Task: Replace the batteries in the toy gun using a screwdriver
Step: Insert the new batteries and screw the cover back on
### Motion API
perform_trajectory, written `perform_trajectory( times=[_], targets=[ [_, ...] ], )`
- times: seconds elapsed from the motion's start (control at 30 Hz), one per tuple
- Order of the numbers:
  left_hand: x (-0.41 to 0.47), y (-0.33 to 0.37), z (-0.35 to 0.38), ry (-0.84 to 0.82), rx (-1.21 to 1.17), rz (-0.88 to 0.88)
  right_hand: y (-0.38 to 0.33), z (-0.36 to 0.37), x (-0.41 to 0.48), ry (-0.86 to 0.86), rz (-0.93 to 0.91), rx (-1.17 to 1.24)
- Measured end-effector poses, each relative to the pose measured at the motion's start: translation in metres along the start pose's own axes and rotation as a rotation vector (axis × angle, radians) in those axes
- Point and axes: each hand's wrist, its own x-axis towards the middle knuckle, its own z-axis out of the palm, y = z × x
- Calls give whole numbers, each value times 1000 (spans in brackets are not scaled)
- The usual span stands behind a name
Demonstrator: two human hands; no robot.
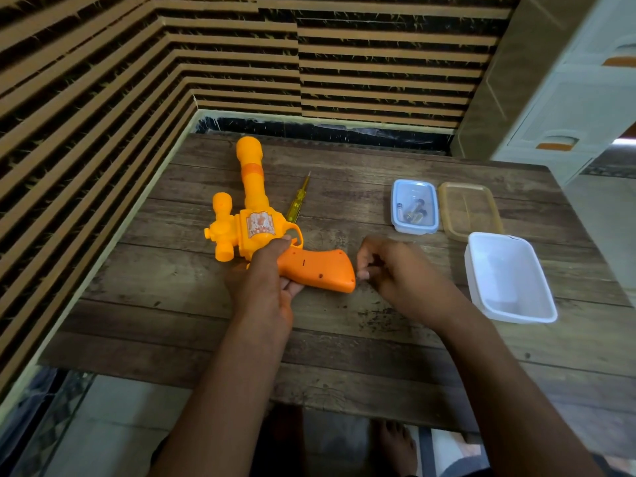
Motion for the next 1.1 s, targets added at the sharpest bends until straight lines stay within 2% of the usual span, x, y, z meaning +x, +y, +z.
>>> perform_trajectory(
  times=[0.1,0.33,0.67,0.8,1.0,1.1],
  targets=[
    [1,-2,1,4,25,14,-1,0,0,149,-32,99],
    [-1,-4,1,-8,33,38,-15,5,1,262,-175,144],
    [0,-6,0,-23,47,50,-22,18,8,117,-215,107],
    [-3,-6,0,-33,41,61,-22,21,11,114,-221,67],
    [-6,-5,0,-28,44,89,-25,27,14,119,-283,-114],
    [-7,-4,1,-20,40,87,-28,28,14,141,-255,-94]
  ],
)
